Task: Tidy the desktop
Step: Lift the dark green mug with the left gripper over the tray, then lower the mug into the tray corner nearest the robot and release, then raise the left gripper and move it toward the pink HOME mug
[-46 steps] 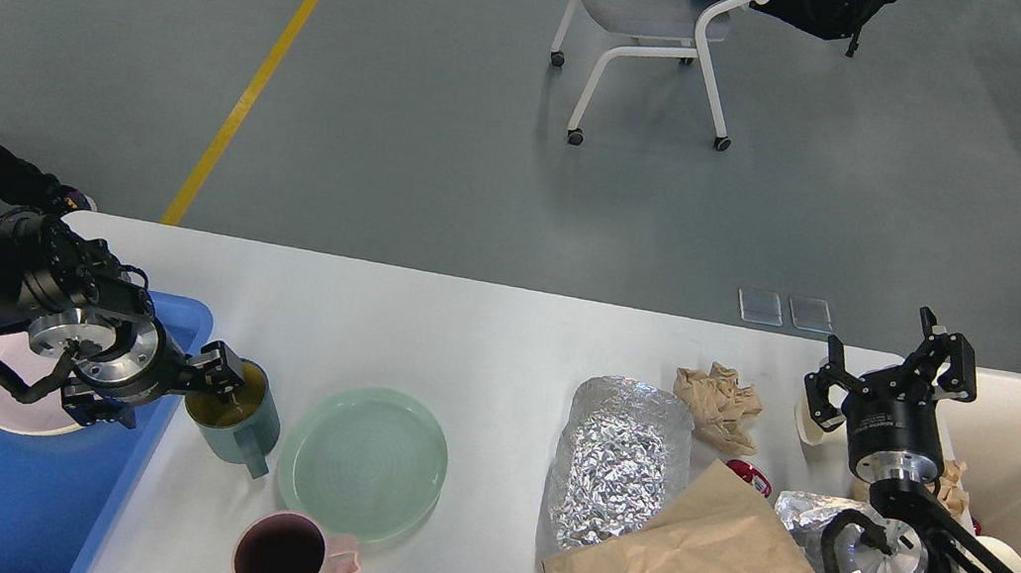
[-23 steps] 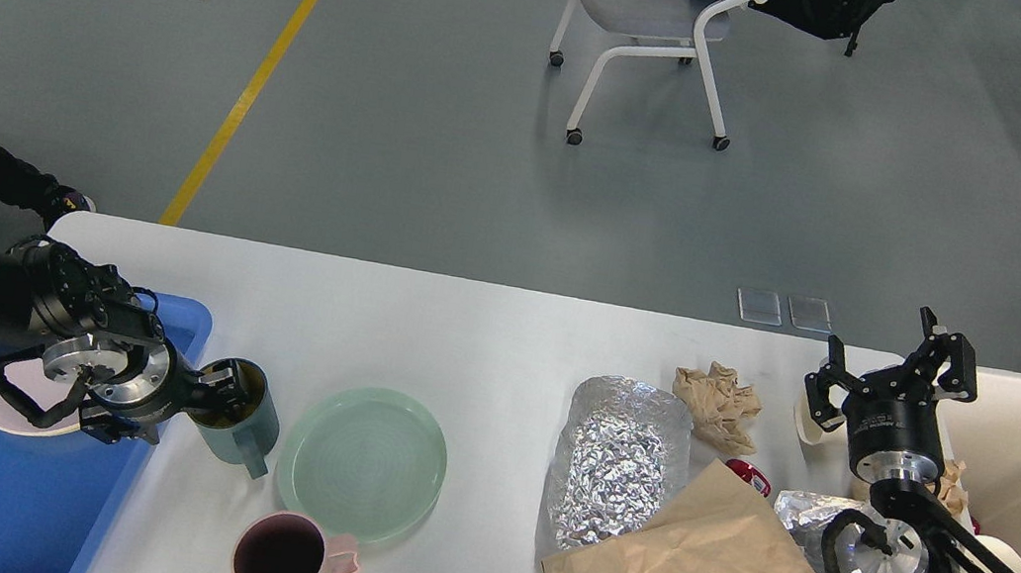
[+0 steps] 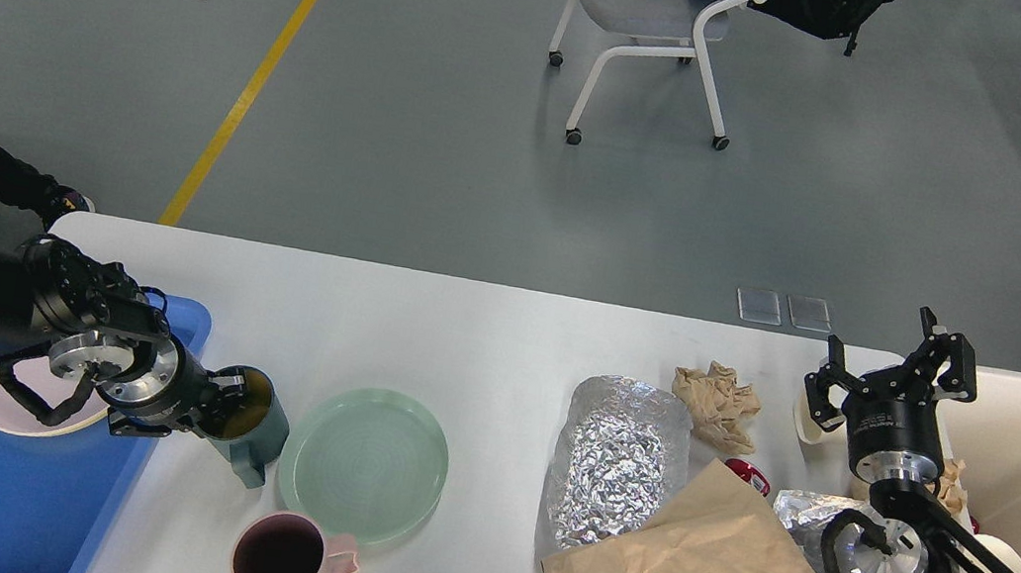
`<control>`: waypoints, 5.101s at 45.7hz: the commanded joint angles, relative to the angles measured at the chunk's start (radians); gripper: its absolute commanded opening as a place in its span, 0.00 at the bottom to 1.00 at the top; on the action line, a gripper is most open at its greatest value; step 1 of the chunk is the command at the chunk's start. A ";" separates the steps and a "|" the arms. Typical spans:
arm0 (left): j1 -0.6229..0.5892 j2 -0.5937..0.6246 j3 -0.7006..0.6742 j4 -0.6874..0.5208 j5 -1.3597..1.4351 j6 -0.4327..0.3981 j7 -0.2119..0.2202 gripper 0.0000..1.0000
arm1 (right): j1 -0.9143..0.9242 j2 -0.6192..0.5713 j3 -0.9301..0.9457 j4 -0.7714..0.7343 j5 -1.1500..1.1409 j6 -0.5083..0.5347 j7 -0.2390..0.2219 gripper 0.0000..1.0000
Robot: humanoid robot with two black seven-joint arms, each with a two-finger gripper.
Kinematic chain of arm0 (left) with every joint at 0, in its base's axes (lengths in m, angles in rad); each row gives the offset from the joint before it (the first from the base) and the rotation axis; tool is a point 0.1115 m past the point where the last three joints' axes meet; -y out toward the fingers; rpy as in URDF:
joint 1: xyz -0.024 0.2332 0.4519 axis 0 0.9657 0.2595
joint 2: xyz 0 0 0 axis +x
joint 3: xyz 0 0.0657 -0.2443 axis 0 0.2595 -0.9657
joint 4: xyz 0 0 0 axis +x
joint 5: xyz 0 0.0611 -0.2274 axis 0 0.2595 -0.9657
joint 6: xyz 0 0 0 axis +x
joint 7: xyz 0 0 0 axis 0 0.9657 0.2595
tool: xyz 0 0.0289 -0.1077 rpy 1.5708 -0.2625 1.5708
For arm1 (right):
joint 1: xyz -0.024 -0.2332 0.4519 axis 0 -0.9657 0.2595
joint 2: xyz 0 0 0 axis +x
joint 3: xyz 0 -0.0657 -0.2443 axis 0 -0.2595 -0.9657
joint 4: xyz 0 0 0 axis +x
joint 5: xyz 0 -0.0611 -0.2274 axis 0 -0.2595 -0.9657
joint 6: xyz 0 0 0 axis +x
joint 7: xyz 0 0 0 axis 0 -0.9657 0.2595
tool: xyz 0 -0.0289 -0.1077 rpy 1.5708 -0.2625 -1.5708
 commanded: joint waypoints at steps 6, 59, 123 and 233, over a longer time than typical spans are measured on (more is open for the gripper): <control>-0.013 0.012 0.003 -0.003 0.002 -0.019 0.004 0.00 | 0.000 0.000 0.000 0.000 0.000 0.000 0.000 1.00; -1.024 0.053 0.376 -0.494 0.107 -0.571 -0.001 0.00 | 0.000 -0.002 0.000 -0.002 0.000 0.000 0.000 1.00; 0.210 0.713 -0.373 0.094 0.749 -0.264 -0.122 0.00 | 0.000 0.000 0.000 0.000 0.000 0.000 -0.001 1.00; -1.151 -0.086 0.386 -0.627 0.085 -0.375 -0.150 0.94 | 0.000 0.000 0.000 0.000 0.000 0.000 -0.001 1.00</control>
